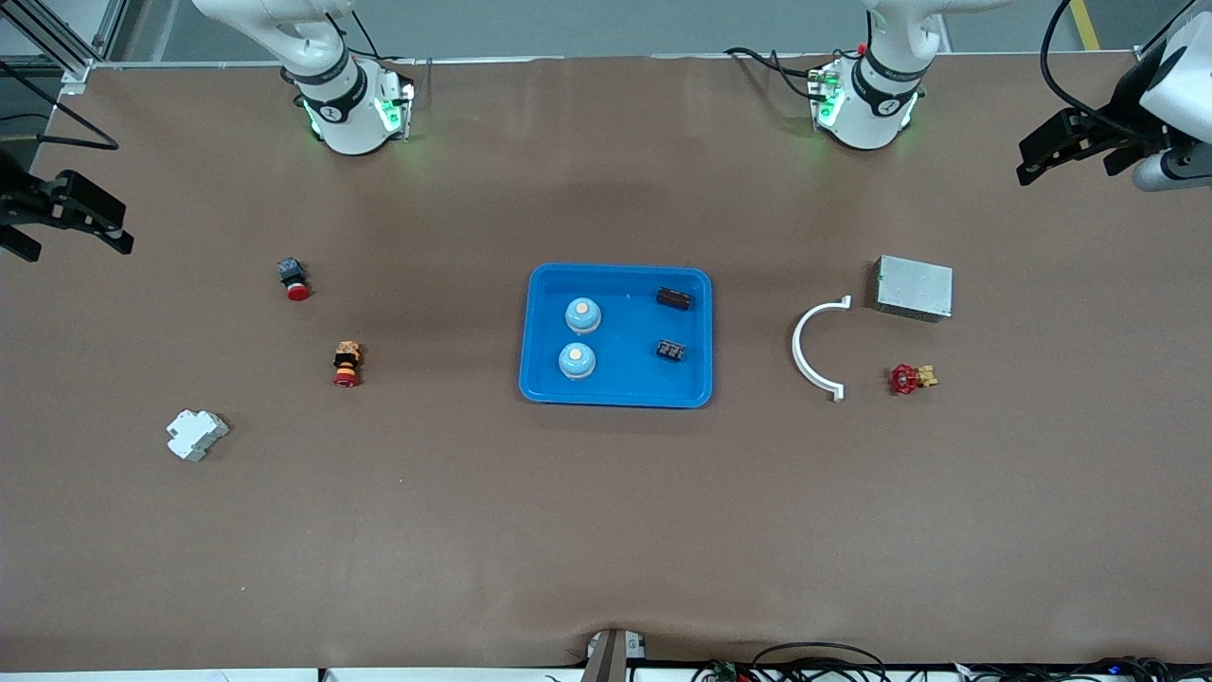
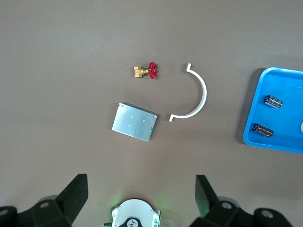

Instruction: Place electrolytic capacitor and blue bell in tray

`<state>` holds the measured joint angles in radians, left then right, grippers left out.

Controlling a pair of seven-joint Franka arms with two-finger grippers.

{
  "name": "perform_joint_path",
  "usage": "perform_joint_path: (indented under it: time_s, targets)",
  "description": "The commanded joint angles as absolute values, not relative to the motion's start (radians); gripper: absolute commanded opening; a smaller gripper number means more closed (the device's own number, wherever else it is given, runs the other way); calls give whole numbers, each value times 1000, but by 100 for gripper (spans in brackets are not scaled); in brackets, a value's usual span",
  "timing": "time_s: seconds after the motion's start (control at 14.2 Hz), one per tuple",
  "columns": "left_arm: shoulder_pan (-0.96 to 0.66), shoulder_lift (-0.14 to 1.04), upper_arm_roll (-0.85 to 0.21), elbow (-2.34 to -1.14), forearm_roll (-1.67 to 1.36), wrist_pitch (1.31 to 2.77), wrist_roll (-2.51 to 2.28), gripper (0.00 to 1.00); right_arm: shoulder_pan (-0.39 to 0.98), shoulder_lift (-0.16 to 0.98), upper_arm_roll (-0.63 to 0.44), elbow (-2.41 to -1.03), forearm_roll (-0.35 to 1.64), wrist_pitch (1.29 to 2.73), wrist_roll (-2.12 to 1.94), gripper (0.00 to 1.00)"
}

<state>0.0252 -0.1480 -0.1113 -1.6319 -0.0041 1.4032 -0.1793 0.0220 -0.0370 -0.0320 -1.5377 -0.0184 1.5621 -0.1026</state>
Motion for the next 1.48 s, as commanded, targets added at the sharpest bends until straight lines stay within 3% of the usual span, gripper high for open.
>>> perform_joint_path:
  time_s: [0.0,1.41]
  targets:
    - [32,-166,-120,-1638,0,1393,-184,100,11,-51,-23,-1536,-29,1546,-86,100]
    - [23,-152,-123,-1637,-2,1414,-206,100,-20,-43,-46,-1494,49,1420,-14,100]
